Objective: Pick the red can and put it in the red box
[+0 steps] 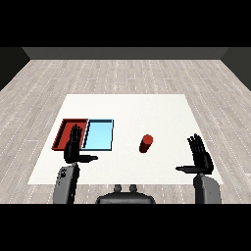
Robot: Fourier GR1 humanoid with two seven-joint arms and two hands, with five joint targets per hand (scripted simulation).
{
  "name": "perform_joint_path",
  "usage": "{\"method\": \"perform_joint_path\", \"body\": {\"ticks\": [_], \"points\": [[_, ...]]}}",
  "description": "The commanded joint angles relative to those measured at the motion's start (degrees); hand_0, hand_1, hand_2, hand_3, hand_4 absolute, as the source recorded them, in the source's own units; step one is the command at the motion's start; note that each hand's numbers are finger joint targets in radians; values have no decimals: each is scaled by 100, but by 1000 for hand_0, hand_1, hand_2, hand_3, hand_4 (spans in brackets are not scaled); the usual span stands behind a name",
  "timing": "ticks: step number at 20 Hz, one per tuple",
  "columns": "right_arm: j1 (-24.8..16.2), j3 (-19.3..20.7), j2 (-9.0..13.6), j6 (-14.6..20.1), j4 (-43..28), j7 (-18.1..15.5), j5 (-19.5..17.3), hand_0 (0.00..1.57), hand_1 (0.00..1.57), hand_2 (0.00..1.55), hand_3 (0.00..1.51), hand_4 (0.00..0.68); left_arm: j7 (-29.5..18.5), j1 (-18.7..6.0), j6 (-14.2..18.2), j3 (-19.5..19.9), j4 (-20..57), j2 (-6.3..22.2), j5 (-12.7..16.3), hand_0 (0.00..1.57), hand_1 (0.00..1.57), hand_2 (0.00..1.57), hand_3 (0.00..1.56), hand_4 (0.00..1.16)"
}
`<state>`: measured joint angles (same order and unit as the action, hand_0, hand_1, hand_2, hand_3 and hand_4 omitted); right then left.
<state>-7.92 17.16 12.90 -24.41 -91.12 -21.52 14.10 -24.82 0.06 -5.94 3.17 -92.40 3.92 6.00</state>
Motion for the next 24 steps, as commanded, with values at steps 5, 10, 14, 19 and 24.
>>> {"method": "perform_joint_path", "body": {"ticks": [5,10,14,19,24], "points": [[491,-126,-153,176,196,417,-127,0,0,0,0,0,265,315,-161,95,-533,18,319,0,0,0,0,0],[770,-339,-357,365,415,400,-336,0,0,0,0,0,390,-270,227,30,-192,-139,51,0,0,0,0,0],[848,-270,-241,256,827,176,-426,0,0,0,0,0,-156,315,17,57,-282,-146,91,0,0,0,0,0],[1340,-443,-413,368,1087,853,-122,0,0,0,0,0,235,-172,54,128,-129,-78,198,0,0,0,0,0],[1594,-580,-691,584,1407,818,-98,0,0,0,0,0,103,-4,109,-7,-124,-148,4,0,0,0,0,0]]}}
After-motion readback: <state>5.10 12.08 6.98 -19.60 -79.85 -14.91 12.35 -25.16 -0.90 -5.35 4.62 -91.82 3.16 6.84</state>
